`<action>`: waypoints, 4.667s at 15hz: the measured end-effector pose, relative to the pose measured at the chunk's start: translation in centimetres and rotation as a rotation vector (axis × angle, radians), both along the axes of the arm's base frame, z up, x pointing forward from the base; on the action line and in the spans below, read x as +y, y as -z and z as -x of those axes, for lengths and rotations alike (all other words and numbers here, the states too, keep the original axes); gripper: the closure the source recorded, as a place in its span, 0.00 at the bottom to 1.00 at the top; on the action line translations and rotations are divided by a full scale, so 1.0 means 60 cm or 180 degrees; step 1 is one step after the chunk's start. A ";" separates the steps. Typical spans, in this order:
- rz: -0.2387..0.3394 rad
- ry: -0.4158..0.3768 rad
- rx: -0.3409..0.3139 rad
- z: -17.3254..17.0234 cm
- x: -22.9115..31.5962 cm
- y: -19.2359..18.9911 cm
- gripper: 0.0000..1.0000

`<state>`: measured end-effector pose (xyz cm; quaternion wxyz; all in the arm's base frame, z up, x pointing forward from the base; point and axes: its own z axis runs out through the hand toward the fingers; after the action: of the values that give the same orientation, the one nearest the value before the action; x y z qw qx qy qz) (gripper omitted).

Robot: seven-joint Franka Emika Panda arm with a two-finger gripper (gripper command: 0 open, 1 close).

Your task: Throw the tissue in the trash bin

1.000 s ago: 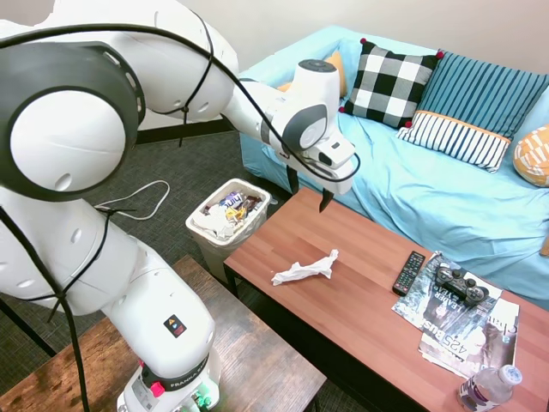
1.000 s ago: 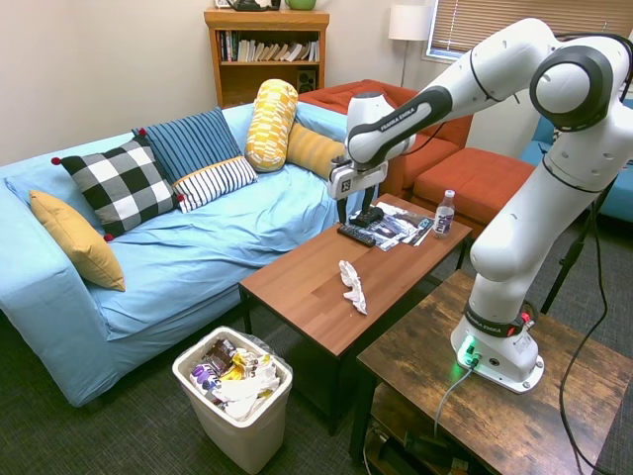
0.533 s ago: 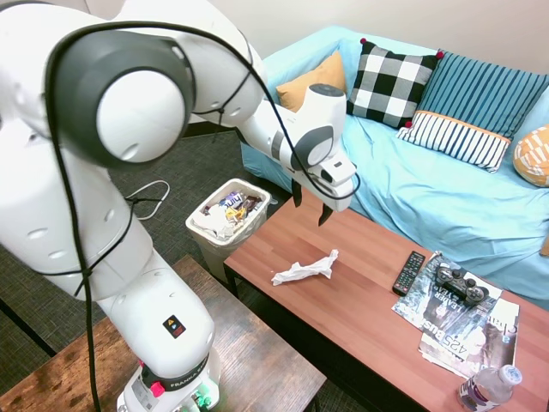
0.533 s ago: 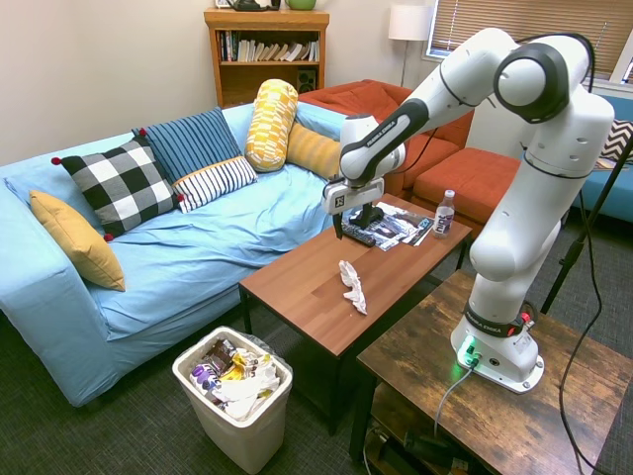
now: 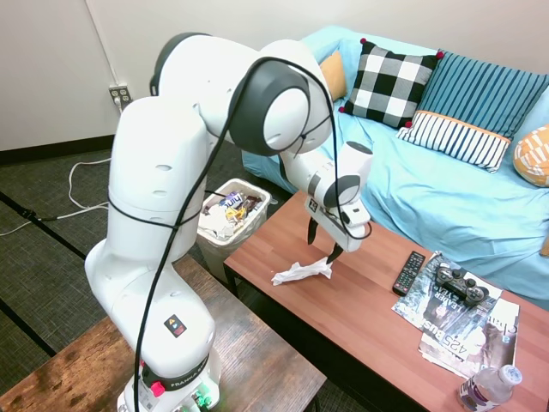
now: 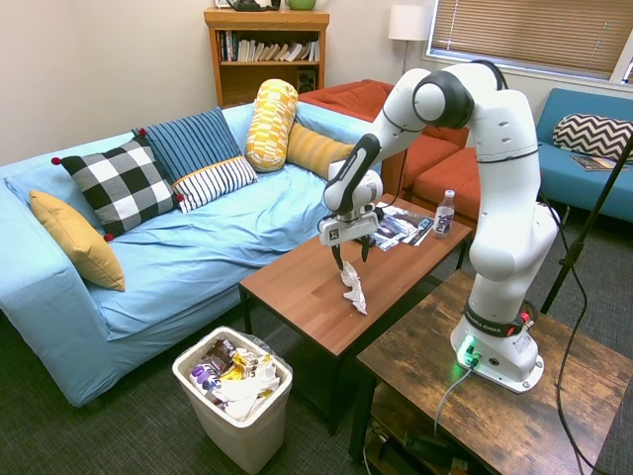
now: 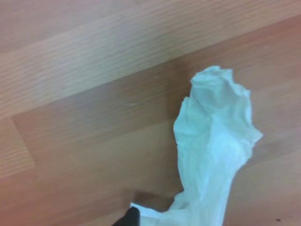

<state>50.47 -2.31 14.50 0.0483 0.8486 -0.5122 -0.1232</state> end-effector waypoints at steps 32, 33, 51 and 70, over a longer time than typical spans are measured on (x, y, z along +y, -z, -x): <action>-0.0315 0.0082 -0.0053 -0.040 -0.040 0.055 1.00; -0.0339 0.0058 -0.0105 -0.048 -0.034 0.030 1.00; -0.0417 -0.1319 -0.0530 -0.093 0.595 -0.066 1.00; -0.0136 -0.1405 -0.0328 -0.095 0.737 0.091 0.00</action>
<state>56.17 41.88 9.03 0.0299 0.9461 -0.3132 -0.0769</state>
